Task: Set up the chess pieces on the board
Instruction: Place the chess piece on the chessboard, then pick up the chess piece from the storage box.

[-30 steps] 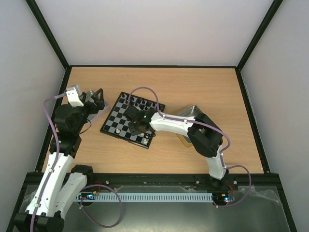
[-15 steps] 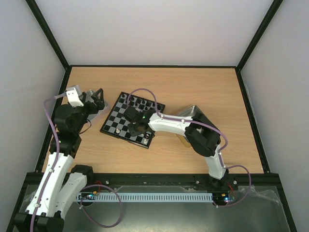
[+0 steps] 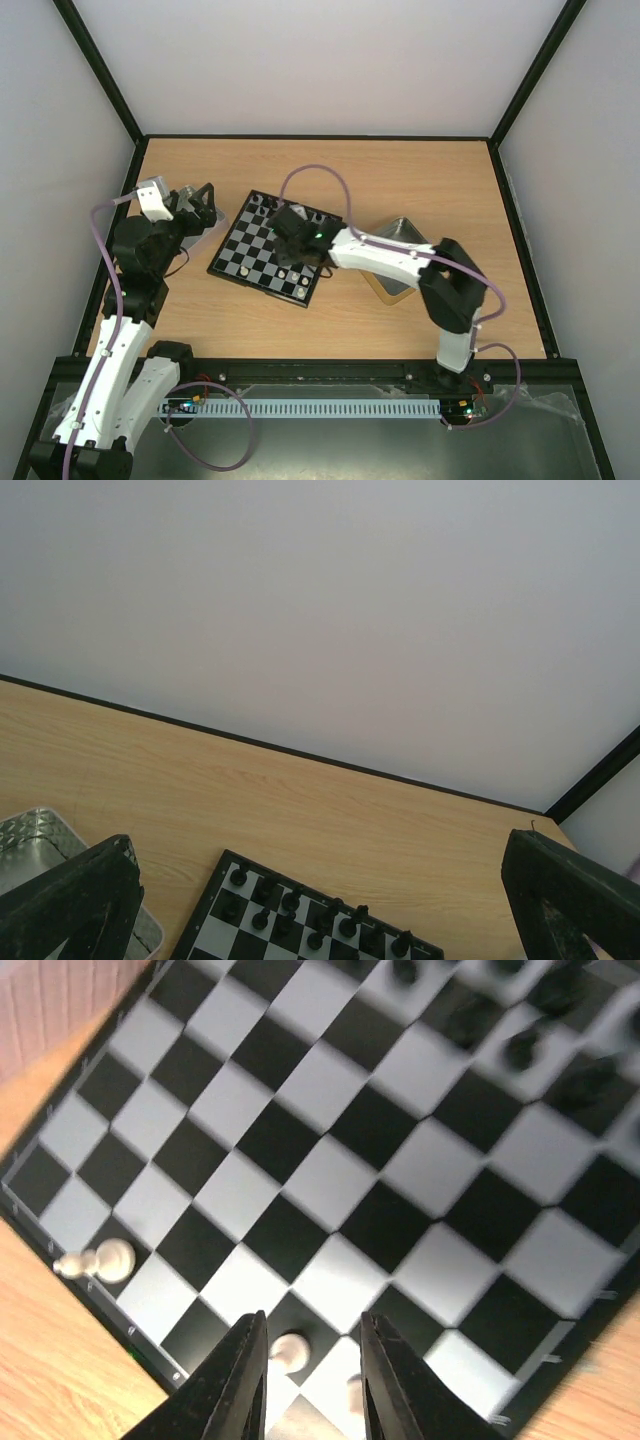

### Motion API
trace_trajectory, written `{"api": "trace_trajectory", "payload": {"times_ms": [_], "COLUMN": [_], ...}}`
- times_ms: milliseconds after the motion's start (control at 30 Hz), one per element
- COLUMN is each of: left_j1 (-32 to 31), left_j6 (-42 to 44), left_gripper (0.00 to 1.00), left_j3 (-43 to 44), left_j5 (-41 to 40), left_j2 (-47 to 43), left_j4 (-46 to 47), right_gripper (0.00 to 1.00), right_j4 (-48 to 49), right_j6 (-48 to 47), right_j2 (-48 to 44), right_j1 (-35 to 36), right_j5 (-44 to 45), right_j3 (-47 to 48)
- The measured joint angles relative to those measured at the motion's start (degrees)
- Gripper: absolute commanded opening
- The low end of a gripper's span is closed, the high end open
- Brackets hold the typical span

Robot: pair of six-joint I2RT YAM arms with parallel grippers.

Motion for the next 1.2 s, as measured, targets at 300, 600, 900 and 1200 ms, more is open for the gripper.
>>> {"api": "trace_trajectory", "payload": {"times_ms": [300,600,900,1200], "left_j1": [0.0,0.0,0.0,0.0], "left_j6": [0.0,0.0,0.0,0.0], "left_gripper": [0.99,0.99,1.00,0.99], "left_j3": [-0.1,-0.2,-0.3,-0.3], "left_j5": [0.0,0.0,0.0,0.0], "left_j2": [-0.7,-0.7,-0.5,-0.5], "left_j4": [0.0,0.0,0.0,0.0], "right_gripper": [0.32,0.28,0.23,0.23], "right_j4": [3.8,4.3,7.3,8.2], "right_j6": [5.7,6.6,4.4,2.1], "right_j2": [-20.7,-26.8,-22.5,-18.3], "right_j1": [-14.7,-30.8,-35.5,-35.6], "right_j5": [7.3,6.0,-2.1,-2.9], "right_j3": [-16.0,-27.9,-31.4,-31.5]}}
